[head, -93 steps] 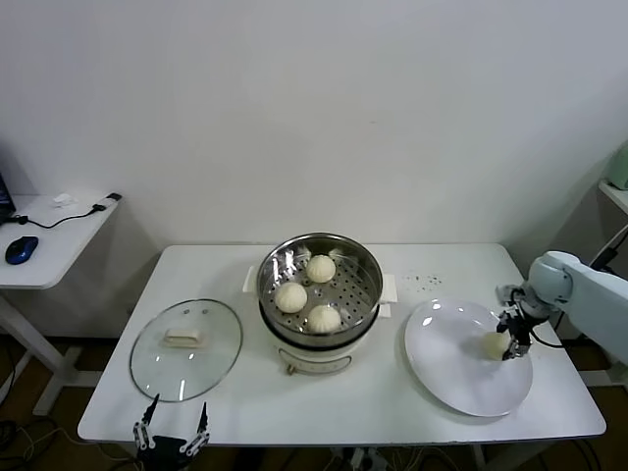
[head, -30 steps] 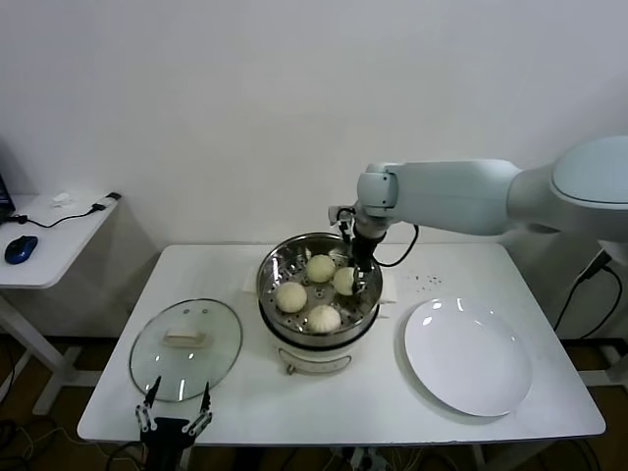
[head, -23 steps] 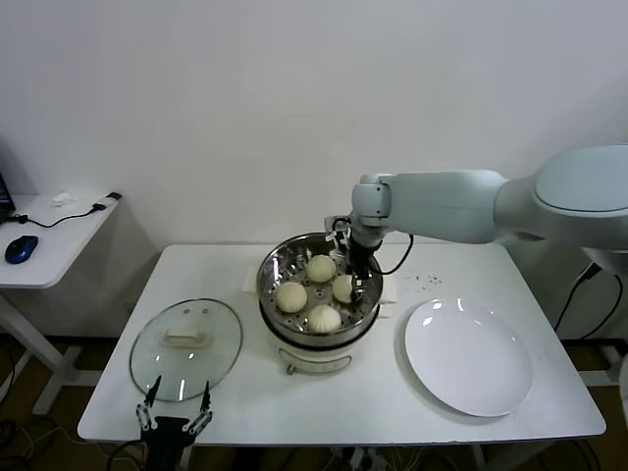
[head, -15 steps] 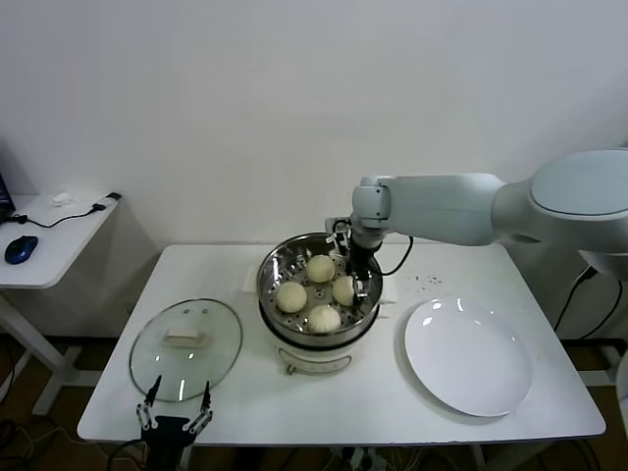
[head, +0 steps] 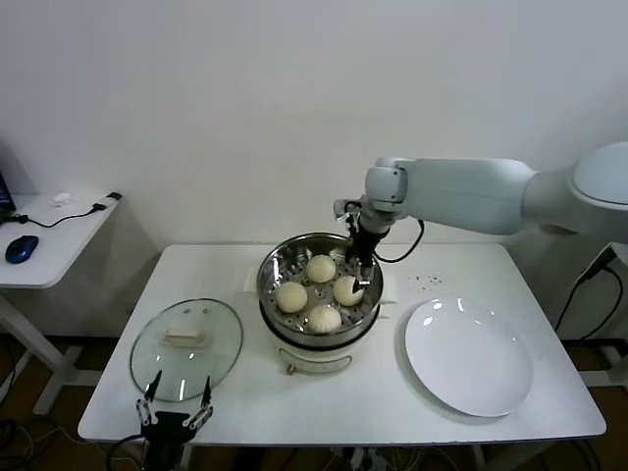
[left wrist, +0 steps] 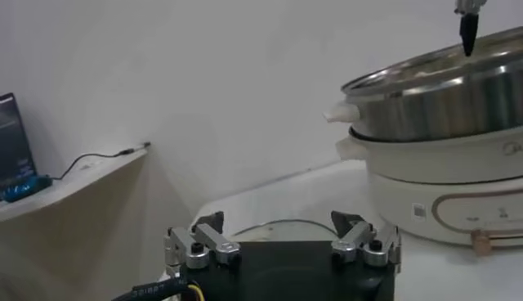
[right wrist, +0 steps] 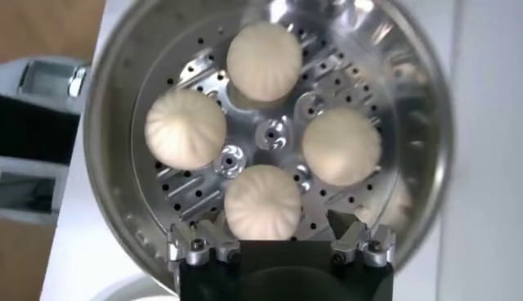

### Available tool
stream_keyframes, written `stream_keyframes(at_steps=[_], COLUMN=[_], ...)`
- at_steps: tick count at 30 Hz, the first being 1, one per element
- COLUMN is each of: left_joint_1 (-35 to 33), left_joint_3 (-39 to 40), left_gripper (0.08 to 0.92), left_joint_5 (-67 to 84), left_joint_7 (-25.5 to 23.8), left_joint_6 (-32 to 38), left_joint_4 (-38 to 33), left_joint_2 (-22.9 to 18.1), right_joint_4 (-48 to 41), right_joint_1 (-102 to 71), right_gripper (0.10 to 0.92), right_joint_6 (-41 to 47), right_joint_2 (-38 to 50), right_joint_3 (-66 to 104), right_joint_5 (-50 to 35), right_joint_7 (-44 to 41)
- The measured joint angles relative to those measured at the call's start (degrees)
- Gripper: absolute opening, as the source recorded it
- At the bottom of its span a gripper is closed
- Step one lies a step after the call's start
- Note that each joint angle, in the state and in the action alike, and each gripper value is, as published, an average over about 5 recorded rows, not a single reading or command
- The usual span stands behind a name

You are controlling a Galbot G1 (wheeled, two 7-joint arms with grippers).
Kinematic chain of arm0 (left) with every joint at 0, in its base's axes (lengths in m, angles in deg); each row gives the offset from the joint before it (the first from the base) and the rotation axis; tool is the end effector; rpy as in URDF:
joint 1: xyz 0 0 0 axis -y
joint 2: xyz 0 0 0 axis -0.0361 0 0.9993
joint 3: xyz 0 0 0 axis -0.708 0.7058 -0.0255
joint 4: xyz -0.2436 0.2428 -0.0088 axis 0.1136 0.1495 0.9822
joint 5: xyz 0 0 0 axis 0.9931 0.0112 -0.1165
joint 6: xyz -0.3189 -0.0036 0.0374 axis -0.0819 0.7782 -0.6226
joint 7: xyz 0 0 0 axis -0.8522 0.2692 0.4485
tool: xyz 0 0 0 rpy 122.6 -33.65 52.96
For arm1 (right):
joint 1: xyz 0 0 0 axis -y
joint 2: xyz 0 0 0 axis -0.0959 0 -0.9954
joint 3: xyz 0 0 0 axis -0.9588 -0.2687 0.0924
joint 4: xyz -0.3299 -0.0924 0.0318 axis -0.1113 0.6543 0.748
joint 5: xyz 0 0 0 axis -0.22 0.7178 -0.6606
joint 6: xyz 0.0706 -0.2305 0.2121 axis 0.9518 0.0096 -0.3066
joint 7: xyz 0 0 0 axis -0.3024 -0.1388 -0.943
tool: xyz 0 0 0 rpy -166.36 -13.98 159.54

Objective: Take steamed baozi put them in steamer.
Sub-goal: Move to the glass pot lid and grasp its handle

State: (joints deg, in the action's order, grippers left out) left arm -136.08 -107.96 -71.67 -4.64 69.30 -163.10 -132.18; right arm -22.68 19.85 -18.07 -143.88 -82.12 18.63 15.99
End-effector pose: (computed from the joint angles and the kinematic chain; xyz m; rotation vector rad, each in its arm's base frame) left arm 0.0680 0.0389 -0.3396 0.0827 -2.9111 -0.4607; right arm 0.5580 0.0420 -0.0474 1.4157 -1.4001 1.2461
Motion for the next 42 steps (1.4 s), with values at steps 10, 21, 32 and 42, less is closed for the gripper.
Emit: stream_keyframes(at_steps=[10, 21, 32, 42], left_joint_1=[0.68, 1.72, 3.63, 5.62], left_joint_3=[-1.08, -1.7, -2.91, -5.04], left_gripper=[0.823, 0.823, 0.823, 0.823], left_joint_5=[-0.09, -0.08, -4.69, -17.11], left_joint_7=[-0.55, -1.11, -2.02, -3.07], left_joint_6=[0.26, 0.8, -0.52, -1.21], left_joint_4=[-0.25, -2.0, -3.59, -4.11], left_joint_2=[-0.22, -1.13, -0.53, 0.68], right_joint_4=[5.92, 13.08, 19.57, 25.6], right_joint_1=[-5.83, -29.46, -62.22, -88.15], right_gripper=[0.823, 0.823, 0.823, 0.823], right_joint_6=[-10.2, -20.05, -23.55, -23.49], right_joint_2=[14.37, 28.85, 31.71, 26.34], right_joint_3=[10.94, 38.46, 75.68, 103.01], right_joint_5=[-2.29, -2.02, 1.42, 6.84], right_joint_7=[10.65, 25.8, 35.32, 39.77])
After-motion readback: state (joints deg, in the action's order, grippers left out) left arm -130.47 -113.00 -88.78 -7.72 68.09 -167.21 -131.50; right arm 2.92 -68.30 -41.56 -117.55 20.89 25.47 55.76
